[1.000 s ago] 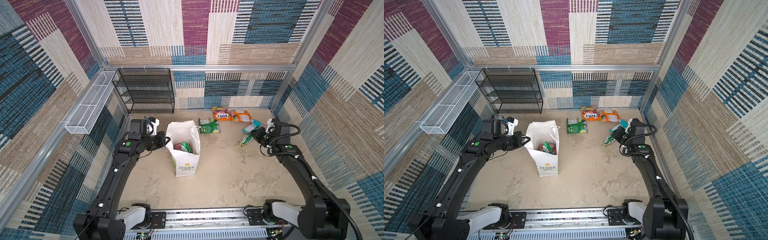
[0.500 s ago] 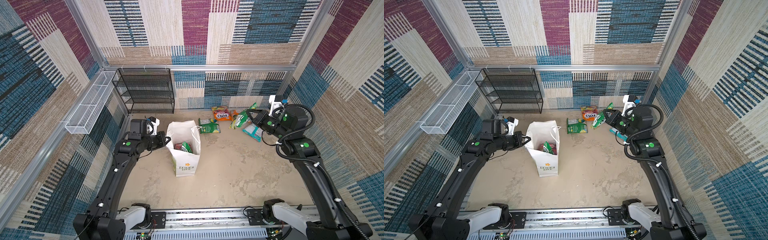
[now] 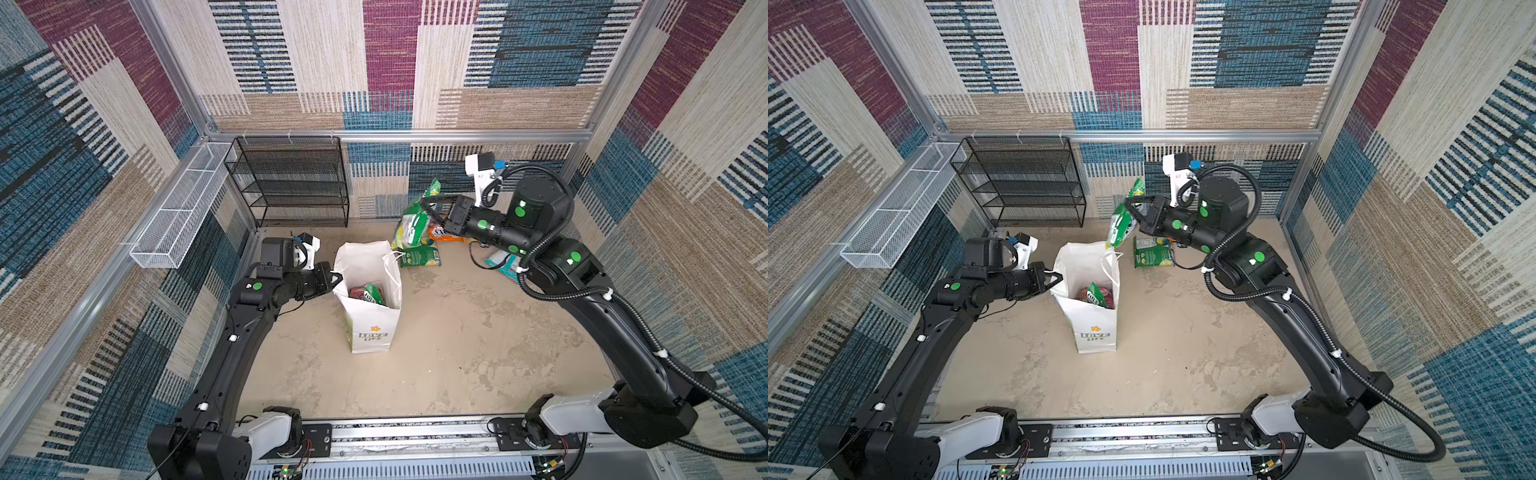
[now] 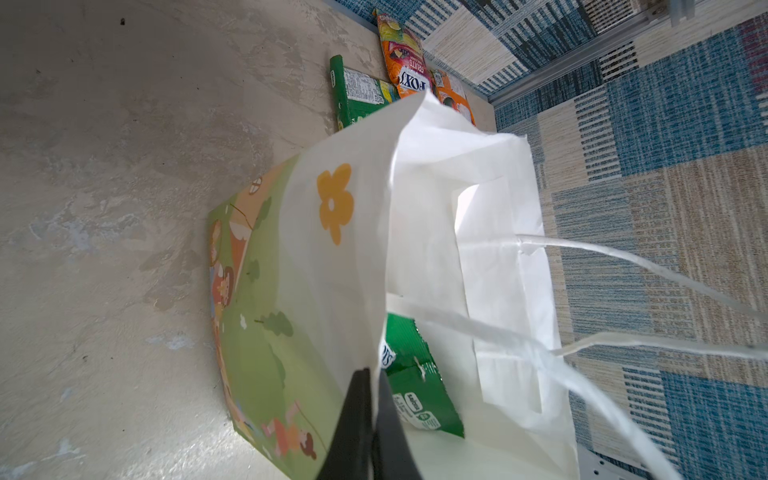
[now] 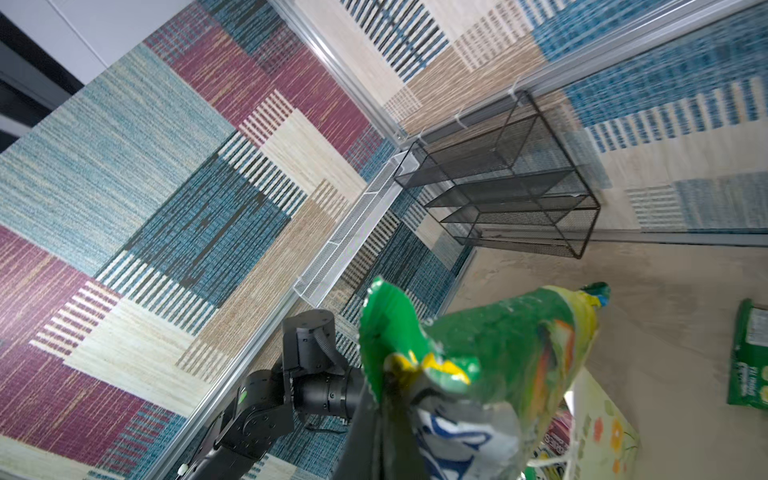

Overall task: Place the snacks into the paper bag
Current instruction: 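Lift the green packet with the right gripper and carry it over the bag, then lower the green packet into the bag and open the right gripper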

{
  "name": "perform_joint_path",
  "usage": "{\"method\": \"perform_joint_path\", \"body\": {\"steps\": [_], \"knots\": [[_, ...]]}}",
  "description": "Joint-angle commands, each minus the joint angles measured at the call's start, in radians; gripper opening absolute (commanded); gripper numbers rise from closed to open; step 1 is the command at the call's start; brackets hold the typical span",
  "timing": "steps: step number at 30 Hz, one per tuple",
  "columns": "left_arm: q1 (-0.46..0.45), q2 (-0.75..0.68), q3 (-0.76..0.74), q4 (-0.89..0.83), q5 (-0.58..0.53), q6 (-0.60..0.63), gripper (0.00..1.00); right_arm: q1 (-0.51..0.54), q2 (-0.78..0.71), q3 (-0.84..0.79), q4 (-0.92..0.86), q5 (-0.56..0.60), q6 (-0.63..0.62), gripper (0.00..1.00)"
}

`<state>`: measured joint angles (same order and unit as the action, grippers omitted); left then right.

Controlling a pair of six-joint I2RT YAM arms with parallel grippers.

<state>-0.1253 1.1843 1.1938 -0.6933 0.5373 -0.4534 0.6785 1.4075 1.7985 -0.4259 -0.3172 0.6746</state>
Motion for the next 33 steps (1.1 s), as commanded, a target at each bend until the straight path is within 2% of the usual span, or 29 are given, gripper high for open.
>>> {"method": "perform_joint_path", "body": {"steps": [1,9,18,33], "knots": [[0.001,0.0,0.002,0.054,0.033,-0.011,0.0,0.066,0.063,0.06,-0.02,0.048,-0.069,0.0],[0.001,0.008,0.003,0.052,0.033,-0.009,0.0,0.174,0.195,0.13,-0.138,0.057,-0.142,0.0],[0.001,0.004,0.002,0.052,0.033,-0.01,0.0,0.178,0.136,-0.087,-0.118,0.086,-0.14,0.0],[0.001,0.009,0.002,0.054,0.033,-0.008,0.0,0.179,0.237,-0.088,-0.143,0.091,-0.171,0.0]]}}
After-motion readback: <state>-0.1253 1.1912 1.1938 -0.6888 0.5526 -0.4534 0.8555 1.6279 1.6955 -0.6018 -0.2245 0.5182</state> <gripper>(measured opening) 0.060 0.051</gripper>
